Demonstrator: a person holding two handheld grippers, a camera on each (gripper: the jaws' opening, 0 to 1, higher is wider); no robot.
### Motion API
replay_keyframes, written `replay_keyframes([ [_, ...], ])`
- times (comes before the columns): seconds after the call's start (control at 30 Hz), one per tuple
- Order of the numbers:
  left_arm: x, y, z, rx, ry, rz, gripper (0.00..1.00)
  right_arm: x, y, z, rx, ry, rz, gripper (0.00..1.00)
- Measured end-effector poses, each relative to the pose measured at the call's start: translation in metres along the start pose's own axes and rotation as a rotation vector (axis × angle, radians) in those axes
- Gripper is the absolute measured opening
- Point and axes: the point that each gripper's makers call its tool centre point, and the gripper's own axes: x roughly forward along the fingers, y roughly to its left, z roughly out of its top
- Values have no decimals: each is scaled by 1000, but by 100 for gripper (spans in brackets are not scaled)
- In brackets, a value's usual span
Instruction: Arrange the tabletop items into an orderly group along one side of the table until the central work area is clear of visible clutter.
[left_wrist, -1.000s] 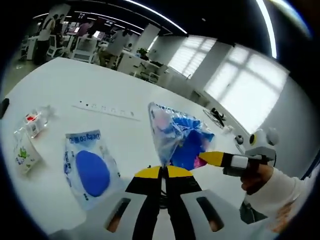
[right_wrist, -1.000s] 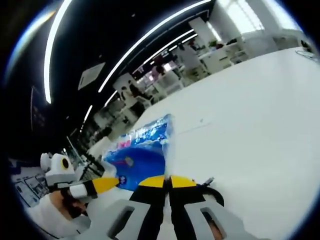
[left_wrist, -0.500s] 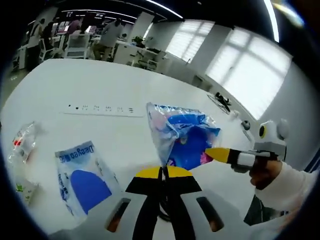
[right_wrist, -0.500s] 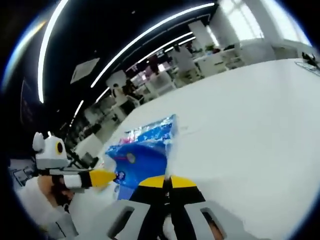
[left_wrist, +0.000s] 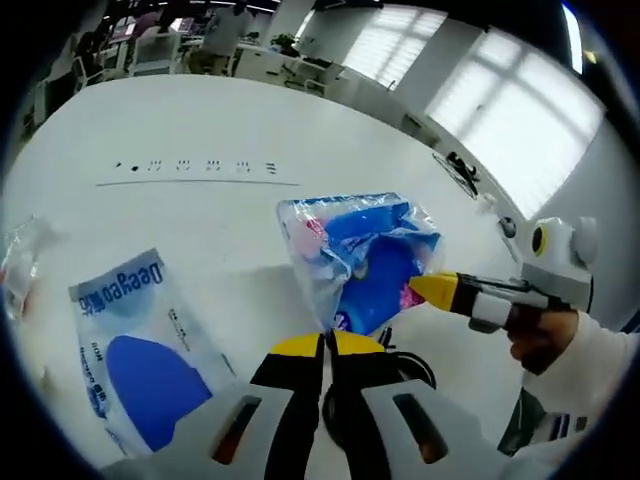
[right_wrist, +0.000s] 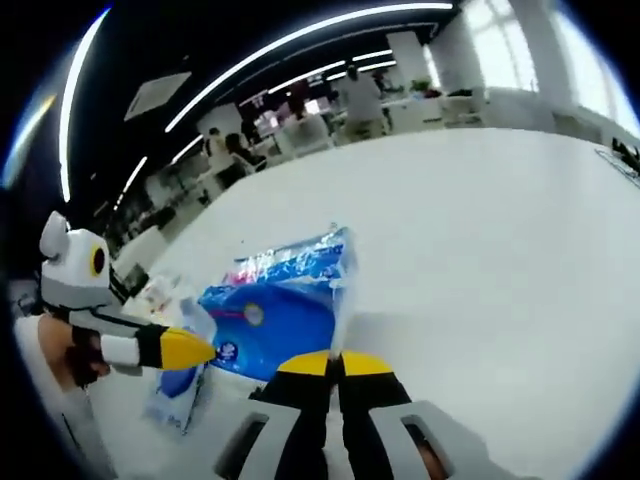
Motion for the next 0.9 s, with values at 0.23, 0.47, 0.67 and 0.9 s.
replay_keyframes([
  [0.23,15,11,-9,-24,44,23,0,16,-9,-18,5,61,-4,0],
  [0.47,21,12,-15,7,67,26,0,21,-17,-32,8,104,-5,0],
  [0.67,23,14,-20,17,82,31,2,22,-20,-34,3,110,-22,0],
  [0.9,11,20,-16,46,60,79,24,14,-9,-27,-27,84,6,18],
])
